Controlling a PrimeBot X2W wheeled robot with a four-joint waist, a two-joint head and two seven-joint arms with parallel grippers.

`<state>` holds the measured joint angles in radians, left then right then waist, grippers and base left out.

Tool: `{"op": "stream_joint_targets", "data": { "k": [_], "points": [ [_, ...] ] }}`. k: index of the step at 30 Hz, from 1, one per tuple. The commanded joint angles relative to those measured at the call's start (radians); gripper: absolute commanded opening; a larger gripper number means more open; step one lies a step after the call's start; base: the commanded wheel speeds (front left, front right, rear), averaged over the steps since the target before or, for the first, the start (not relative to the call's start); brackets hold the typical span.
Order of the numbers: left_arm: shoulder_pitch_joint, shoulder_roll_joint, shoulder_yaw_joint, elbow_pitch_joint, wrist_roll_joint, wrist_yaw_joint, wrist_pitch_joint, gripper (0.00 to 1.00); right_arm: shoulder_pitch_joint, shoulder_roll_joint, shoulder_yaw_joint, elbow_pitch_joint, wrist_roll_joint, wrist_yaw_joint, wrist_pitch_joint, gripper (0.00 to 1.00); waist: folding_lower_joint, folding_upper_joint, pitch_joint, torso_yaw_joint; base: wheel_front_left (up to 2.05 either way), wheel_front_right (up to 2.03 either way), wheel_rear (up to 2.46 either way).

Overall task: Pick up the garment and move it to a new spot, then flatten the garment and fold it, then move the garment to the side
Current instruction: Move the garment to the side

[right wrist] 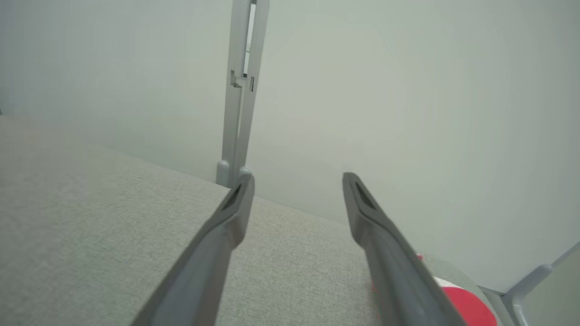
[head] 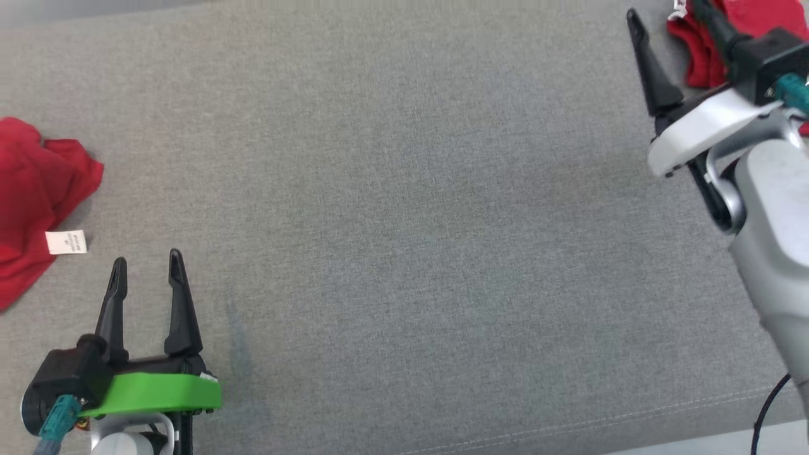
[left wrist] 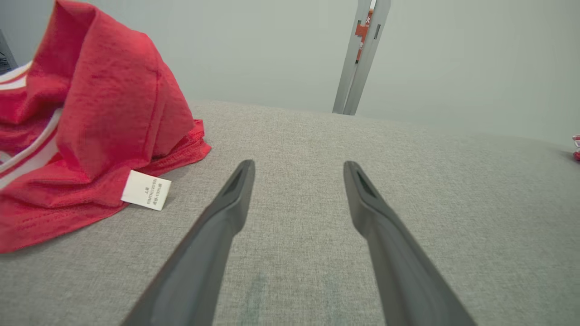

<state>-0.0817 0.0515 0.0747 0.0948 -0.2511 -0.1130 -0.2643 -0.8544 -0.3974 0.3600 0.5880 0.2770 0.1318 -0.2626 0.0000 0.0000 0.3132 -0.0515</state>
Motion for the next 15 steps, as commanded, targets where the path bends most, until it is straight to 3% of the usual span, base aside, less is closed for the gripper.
{"op": "stream_joint_targets", "data": {
  "k": [1,15],
  "points": [
    [0.024,0.000,0.007,0.006,-0.004,0.004,0.001,1.00,0.054,0.016,-0.012,-0.029,-0.011,-0.002,-0.003,1.00,0.0000,0.0000,-0.101,0.037,0.00,0.00,0.00],
    [0.089,0.000,0.014,0.079,-0.001,0.002,0.001,1.00,0.495,0.142,-0.118,-0.245,-0.024,-0.002,-0.003,1.00,0.0000,0.0000,-0.254,0.066,0.00,0.00,0.00]
  ]
}}
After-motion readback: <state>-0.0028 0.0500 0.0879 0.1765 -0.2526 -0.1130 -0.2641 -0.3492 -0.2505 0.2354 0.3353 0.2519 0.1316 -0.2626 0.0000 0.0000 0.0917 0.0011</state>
